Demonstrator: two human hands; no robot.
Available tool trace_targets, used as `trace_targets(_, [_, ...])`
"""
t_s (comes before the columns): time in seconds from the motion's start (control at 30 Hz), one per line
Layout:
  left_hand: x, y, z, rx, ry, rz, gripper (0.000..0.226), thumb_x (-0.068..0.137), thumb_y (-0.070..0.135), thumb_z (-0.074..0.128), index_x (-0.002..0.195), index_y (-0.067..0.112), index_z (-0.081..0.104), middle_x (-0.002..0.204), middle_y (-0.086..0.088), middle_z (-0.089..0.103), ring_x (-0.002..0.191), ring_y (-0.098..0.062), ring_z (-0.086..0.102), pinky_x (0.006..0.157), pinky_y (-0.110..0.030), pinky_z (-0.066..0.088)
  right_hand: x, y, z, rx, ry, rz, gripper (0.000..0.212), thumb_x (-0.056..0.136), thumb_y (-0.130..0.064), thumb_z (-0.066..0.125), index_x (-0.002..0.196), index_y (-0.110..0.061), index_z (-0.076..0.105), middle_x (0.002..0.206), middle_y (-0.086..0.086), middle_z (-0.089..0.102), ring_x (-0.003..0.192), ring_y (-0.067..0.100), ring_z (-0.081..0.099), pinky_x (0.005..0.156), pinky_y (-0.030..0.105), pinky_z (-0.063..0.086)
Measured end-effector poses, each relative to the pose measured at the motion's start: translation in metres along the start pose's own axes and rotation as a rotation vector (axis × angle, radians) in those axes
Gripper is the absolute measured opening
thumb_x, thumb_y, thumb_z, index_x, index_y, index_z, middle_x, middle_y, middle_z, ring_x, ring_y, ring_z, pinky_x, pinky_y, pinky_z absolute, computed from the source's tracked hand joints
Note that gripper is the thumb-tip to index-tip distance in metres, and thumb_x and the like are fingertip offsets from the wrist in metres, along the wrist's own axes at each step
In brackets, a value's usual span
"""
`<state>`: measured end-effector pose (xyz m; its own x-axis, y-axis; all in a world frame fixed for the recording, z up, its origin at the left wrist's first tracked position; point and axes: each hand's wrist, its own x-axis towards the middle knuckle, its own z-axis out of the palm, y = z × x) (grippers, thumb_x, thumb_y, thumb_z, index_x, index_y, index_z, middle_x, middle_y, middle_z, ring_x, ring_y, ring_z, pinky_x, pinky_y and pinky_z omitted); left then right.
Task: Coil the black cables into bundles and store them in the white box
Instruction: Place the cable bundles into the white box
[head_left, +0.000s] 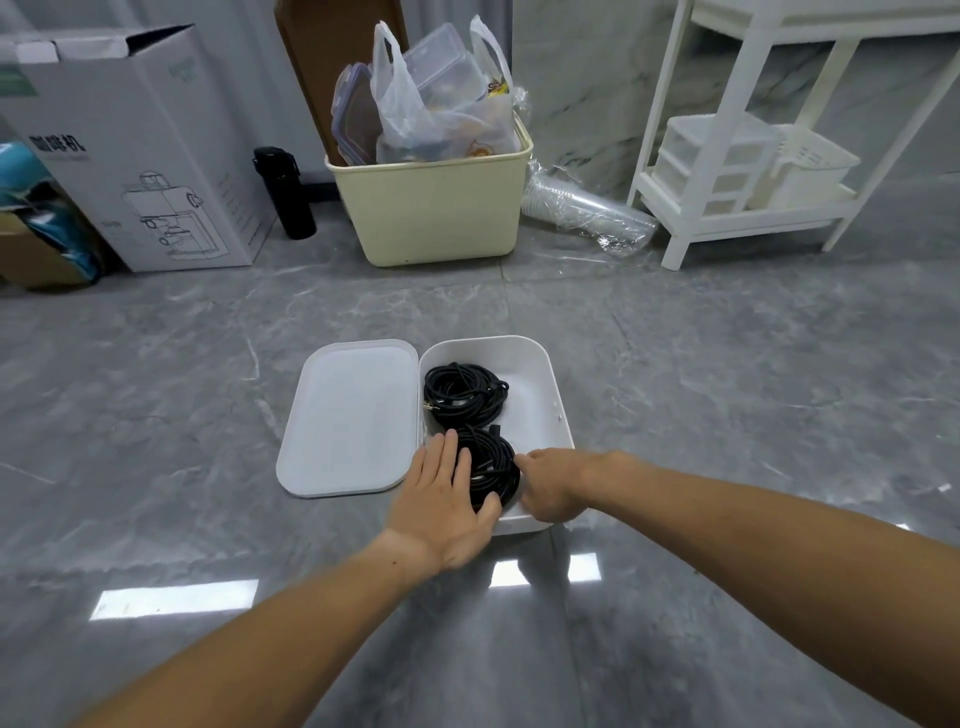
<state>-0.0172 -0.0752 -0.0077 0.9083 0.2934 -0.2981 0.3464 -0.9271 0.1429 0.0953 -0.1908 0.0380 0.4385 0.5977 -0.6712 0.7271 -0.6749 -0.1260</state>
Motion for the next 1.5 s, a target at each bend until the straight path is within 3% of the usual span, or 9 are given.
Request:
trace_targets(0.17, [-0.009, 0.001, 0.005, -0.027, 0.012, 0.005, 0.074, 0.102, 0.052, 0.022, 0.158, 0.009, 0.001, 0.166, -0.010, -0.012, 0.152, -0.022, -0.016, 0.117, -0.032, -0.019, -0.004, 0.000, -0.016, -0.007, 0.066, 0.026, 0.032, 0.103, -0.019, 0.038, 0.127, -0.003, 0.052, 0.132, 0.019, 0.056, 0.120, 0.033, 0.054, 0.085, 0.032, 0.041])
trace_targets(0.23, [-0.006, -0.001, -0.001, -0.117, 0.045, 0.007, 0.073, 0.101, 0.052, 0.023, 0.158, 0.012, 0.001, 0.167, -0.006, -0.009, 0.152, -0.018, -0.013, 0.114, -0.028, -0.019, -0.003, 0.000, -0.026, 0.049, 0.164, 0.048, 0.030, 0.100, -0.016, 0.040, 0.123, -0.002, 0.053, 0.132, 0.022, 0.054, 0.121, 0.035, 0.053, 0.084, 0.032, 0.040])
trace_targets(0.4, [0.023, -0.019, -0.030, -0.154, 0.140, -0.007, 0.069, 0.101, 0.042, 0.027, 0.158, 0.010, 0.005, 0.167, -0.005, -0.004, 0.153, -0.016, -0.008, 0.121, -0.032, -0.009, 0.010, -0.001, -0.042, 0.202, 0.361, -0.036, 0.046, 0.093, -0.013, 0.046, 0.139, -0.009, 0.043, 0.145, 0.012, 0.045, 0.133, 0.031, 0.044, 0.107, 0.037, 0.039])
trace_targets(0.57, [0.042, -0.033, -0.036, -0.098, 0.041, -0.032, 0.067, 0.102, 0.039, 0.024, 0.158, 0.009, 0.001, 0.167, -0.007, -0.007, 0.153, -0.019, -0.010, 0.123, -0.036, -0.007, 0.029, -0.013, -0.044, 0.080, 0.344, -0.129, 0.071, 0.098, -0.019, 0.045, 0.158, -0.006, 0.009, 0.166, 0.009, 0.010, 0.153, 0.020, 0.010, 0.122, 0.030, 0.012])
trace_targets(0.7, [0.050, -0.040, -0.033, -0.052, 0.038, -0.025, 0.066, 0.102, 0.039, 0.023, 0.158, 0.010, 0.003, 0.167, -0.005, -0.004, 0.153, -0.019, -0.008, 0.122, -0.037, -0.006, 0.042, -0.018, -0.043, 0.016, 0.319, -0.138, 0.071, 0.101, -0.022, 0.042, 0.158, -0.007, 0.003, 0.168, 0.009, 0.000, 0.154, 0.018, 0.000, 0.123, 0.031, 0.006])
trace_targets(0.9, [0.050, -0.041, -0.025, -0.065, 0.054, -0.014, 0.065, 0.100, 0.039, 0.026, 0.158, 0.014, 0.009, 0.167, -0.002, 0.002, 0.153, -0.023, -0.002, 0.123, -0.040, -0.004, 0.053, -0.018, -0.040, 0.017, 0.286, -0.141, 0.063, 0.101, -0.021, 0.042, 0.157, -0.009, 0.017, 0.164, 0.006, 0.018, 0.151, 0.021, 0.016, 0.121, 0.034, 0.018])
trace_targets(1.0, [0.054, -0.045, -0.030, -0.023, 0.141, 0.003, 0.056, 0.102, 0.036, 0.031, 0.155, 0.019, 0.027, 0.164, 0.001, 0.020, 0.151, -0.024, 0.014, 0.122, -0.041, 0.007, 0.058, -0.019, -0.040, -0.038, 0.371, -0.145, 0.047, 0.099, -0.017, 0.047, 0.145, -0.011, 0.039, 0.148, 0.007, 0.040, 0.137, 0.026, 0.038, 0.107, 0.037, 0.036])
trace_targets(1.17, [0.067, -0.057, -0.049, 0.046, 0.236, 0.094, 0.036, 0.101, 0.033, 0.045, 0.135, 0.027, 0.055, 0.141, 0.006, 0.050, 0.132, -0.016, 0.043, 0.109, -0.031, 0.025, 0.068, -0.019, -0.043, -0.102, 0.419, -0.158, 0.035, 0.098, -0.011, 0.049, 0.132, -0.010, 0.049, 0.133, 0.007, 0.044, 0.123, 0.029, 0.045, 0.096, 0.038, 0.041])
trace_targets(1.5, [0.076, -0.056, -0.053, 0.171, 0.237, 0.158, 0.038, 0.102, 0.040, 0.043, 0.138, 0.032, 0.053, 0.139, 0.010, 0.054, 0.133, -0.027, 0.038, 0.106, -0.034, 0.026, 0.072, -0.008, -0.050, -0.034, 0.442, -0.197, 0.029, 0.094, -0.004, 0.055, 0.123, -0.005, 0.057, 0.131, 0.008, 0.049, 0.115, 0.028, 0.053, 0.091, 0.038, 0.044])
